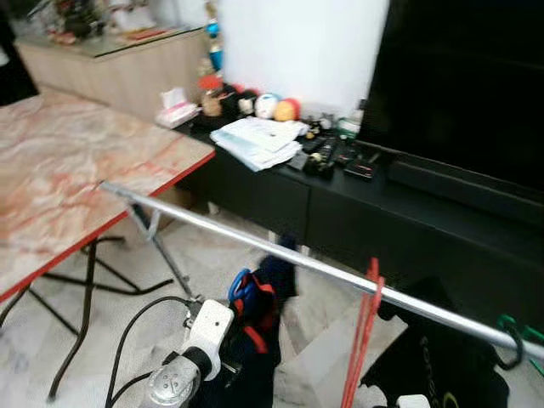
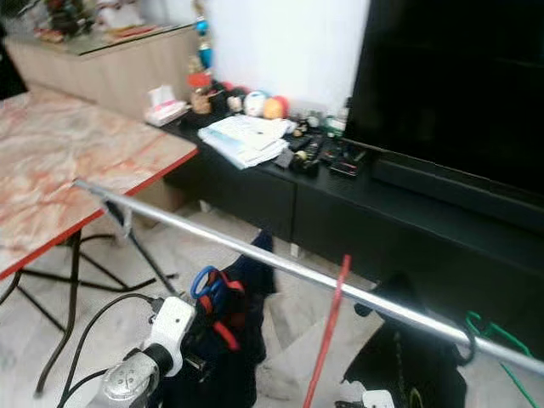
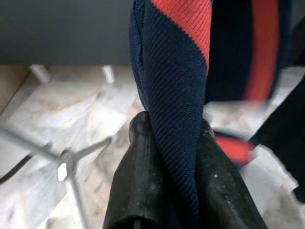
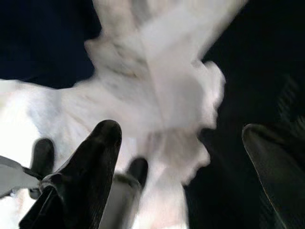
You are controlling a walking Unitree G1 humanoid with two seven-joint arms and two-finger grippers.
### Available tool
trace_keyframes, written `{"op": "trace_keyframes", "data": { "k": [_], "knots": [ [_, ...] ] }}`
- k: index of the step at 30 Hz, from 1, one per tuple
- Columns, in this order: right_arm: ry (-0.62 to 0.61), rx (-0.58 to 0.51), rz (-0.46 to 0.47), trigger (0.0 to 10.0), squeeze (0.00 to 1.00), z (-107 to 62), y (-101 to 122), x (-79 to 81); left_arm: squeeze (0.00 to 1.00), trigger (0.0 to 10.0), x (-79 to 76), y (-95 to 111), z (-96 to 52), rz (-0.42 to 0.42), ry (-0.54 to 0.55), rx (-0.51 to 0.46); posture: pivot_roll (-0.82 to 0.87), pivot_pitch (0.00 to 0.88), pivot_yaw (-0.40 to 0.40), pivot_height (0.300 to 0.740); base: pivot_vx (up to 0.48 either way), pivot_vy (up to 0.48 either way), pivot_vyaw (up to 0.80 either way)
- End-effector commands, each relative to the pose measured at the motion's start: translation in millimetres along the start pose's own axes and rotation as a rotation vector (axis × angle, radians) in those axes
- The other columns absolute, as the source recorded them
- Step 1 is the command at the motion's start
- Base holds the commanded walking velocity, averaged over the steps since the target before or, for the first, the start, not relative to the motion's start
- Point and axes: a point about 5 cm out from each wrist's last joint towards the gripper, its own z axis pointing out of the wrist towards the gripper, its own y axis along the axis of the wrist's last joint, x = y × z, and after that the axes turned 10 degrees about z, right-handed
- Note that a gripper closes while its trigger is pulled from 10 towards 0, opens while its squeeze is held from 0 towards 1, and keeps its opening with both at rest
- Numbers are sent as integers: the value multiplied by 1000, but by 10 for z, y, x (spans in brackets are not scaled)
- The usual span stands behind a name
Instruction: Hang hanger
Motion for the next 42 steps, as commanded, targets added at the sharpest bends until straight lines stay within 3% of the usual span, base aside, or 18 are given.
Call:
{"op": "trace_keyframes", "data": {
  "k": [1, 9, 17, 28, 35, 42],
  "knots": [
    [7, 11, 2, 10000, 0, -1, -37, 19, 0, 10000, 21, 51, -10, 16, -14, -25, -7, 0, 22, 740, 0, 0, 0],
    [10, 10, -8, 10000, 0, 2, -19, 21, 0, 10000, -14, 83, 36, 103, -165, -8, -1, 0, 18, 740, 0, 0, 0],
    [8, 7, -7, 10000, 0, 5, -7, 30, 0, 10000, 225, 250, 376, 193, -117, 11, -10, 0, 21, 740, 0, 0, 0],
    [-1, 9, 0, 10000, 0, -1, -30, 8, 0, 10000, 413, 602, 663, 173, -44, -24, -40, 0, 27, 740, 0, 0, 0],
    [-4, 13, -1, 10000, 0, -6, -49, -5, 0, 10000, 471, 683, 801, 136, 4, 17, -54, 3, 27, 740, 0, 0, 0],
    [-8, 18, 5, 10000, 0, -14, -88, -18, 0, 10000, 441, 722, 865, 145, -38, 51, -69, 31, 38, 740, 0, 0, 0]
  ]
}}
